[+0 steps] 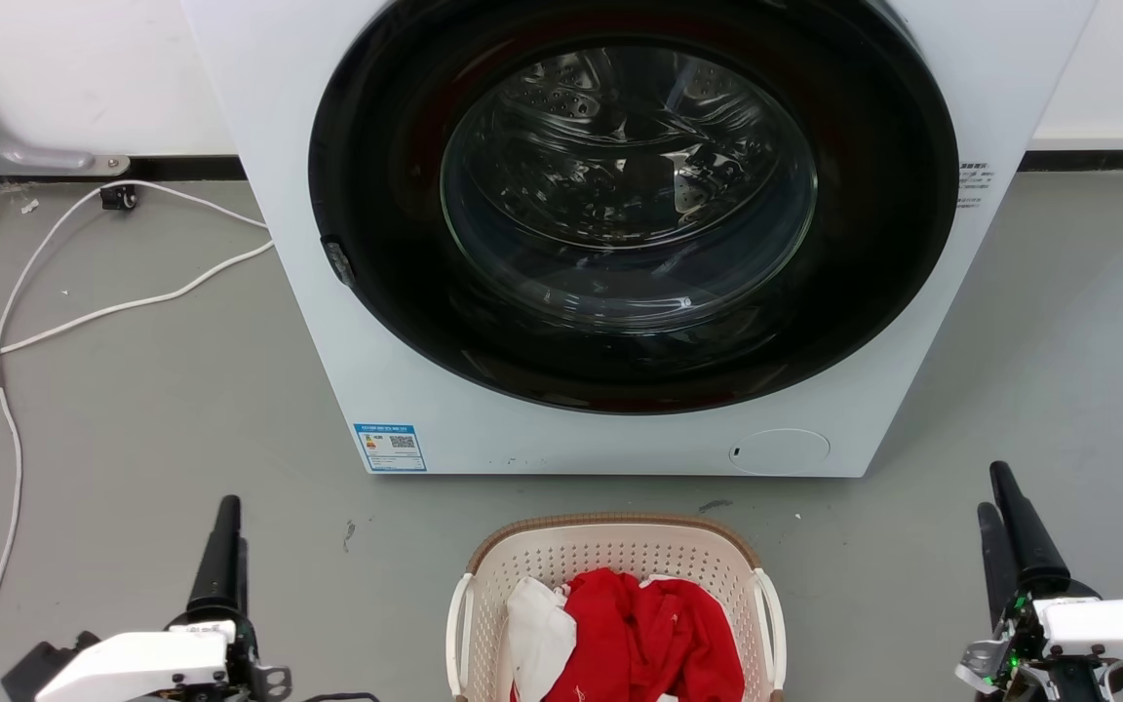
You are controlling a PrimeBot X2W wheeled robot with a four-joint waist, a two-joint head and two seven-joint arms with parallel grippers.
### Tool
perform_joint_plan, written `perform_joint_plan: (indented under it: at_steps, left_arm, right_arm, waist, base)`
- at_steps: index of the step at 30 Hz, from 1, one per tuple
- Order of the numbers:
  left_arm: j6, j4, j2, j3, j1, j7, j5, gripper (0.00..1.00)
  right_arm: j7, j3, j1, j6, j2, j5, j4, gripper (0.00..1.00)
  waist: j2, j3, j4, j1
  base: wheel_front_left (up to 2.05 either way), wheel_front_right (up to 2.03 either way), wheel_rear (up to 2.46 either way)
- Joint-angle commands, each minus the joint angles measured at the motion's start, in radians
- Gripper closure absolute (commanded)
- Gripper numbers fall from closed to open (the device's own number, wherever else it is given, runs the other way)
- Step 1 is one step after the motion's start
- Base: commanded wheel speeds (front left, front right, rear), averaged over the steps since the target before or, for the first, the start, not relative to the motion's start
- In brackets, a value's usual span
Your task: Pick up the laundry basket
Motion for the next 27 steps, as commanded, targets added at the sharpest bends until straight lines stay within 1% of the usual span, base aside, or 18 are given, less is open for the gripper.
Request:
perform_joint_plan:
  at_steps: [1, 5, 11, 15, 21, 27]
  left_arm:
    - [-0.001, -0.023, 0.004, 0.017, -0.012, -0.011, 0.033, 0.0]
    - [0.013, -0.044, 0.004, 0.044, -0.011, -0.027, 0.107, 0.0]
    - [0.047, -0.101, 0.004, 0.054, -0.004, -0.049, 0.226, 0.0]
    - [0.064, -0.159, 0.005, 0.043, 0.001, -0.063, 0.313, 0.0]
    - [0.09, -0.237, 0.005, 0.022, 0.017, -0.084, 0.443, 0.0]
    - [0.097, -0.291, 0.005, -0.023, 0.032, -0.103, 0.612, 0.0]
  right_arm:
    - [-0.011, -0.007, -0.016, 0.002, -0.003, -0.03, -0.024, 0.0]
    - [-0.027, -0.022, -0.019, 0.002, -0.003, -0.111, -0.043, 0.0]
    - [-0.05, -0.037, -0.023, 0.002, -0.003, -0.291, -0.083, 0.0]
    - [-0.063, -0.037, -0.028, 0.002, -0.003, -0.423, -0.132, 0.0]
    - [-0.084, -0.007, -0.026, 0.002, -0.003, -0.611, -0.208, 0.0]
    - [-0.104, 0.028, -0.015, 0.002, -0.003, -0.786, -0.261, 0.0]
  waist:
    - [0.0, 0.0, 0.0, 0.0]
    - [0.0, 0.0, 0.0, 0.0]
    - [0.0, 0.001, 0.0, 0.0]
    - [0.0, 0.003, 0.0, 0.0]
    - [0.0, 0.006, 0.0, 0.0]
    - [0.0, 0.007, 0.0, 0.0]
  base:
    - [0.0, 0.0, 0.0]
    - [0.0, 0.0, 0.0]
    - [0.0, 0.0, 0.0]
    - [0.0, 0.0, 0.0]
    - [0.0, 0.0, 0.0]
    - [0.0, 0.0, 0.0]
